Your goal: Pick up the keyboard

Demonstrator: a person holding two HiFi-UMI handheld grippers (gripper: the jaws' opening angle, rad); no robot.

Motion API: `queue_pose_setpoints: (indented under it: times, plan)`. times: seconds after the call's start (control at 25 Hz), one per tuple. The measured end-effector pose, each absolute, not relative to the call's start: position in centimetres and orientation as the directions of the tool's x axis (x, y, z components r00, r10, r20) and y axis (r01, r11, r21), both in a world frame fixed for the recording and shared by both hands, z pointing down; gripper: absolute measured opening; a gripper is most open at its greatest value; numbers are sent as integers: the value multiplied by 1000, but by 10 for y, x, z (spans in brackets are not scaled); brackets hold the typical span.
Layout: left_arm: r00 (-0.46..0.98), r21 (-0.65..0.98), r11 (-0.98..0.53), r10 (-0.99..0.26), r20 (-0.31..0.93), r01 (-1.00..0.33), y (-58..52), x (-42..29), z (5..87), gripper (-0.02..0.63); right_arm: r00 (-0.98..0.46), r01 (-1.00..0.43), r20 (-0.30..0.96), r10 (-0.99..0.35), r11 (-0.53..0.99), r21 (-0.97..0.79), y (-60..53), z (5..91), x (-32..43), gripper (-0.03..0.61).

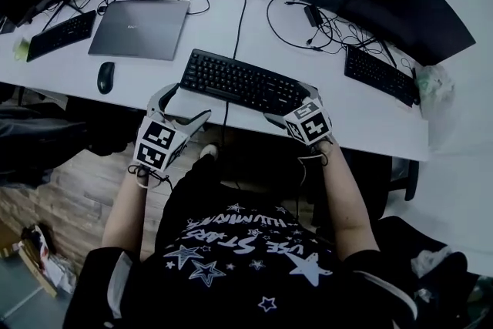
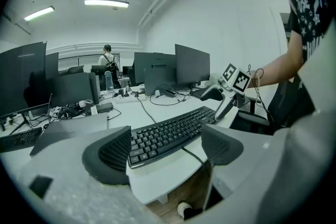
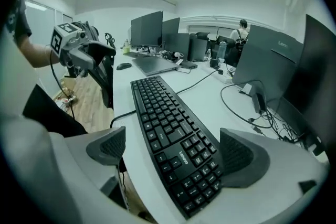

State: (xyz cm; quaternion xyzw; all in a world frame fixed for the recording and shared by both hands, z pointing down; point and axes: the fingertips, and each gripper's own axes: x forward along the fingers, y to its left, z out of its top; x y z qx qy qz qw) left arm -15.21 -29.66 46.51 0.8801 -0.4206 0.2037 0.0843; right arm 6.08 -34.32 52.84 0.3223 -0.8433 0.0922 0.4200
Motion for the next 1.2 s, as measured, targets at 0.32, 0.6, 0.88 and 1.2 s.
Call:
queue_pose_setpoints:
  times: [0.32,0.6,0.88,1.2]
  plan:
    - [610,-36,-695,-653,449,-718,-351,-166,475,413,-331,-464,913,-241,883,65,-381,567,46,541]
    - [636,12,-716,-612,470,-698,-381,-171,490,413,-245,-374,968,-51,926,-46,-390,592,43,551]
    - [652,54,-730,-571,499,-681,-400,-170,508,413,-169,-262,982,82,957,-125,-393,609,42,560]
    - [670,62,-765,-519,531,-642,-412,-164,523,413,-80,-223,985,154,960,-168,-392,622,37,571]
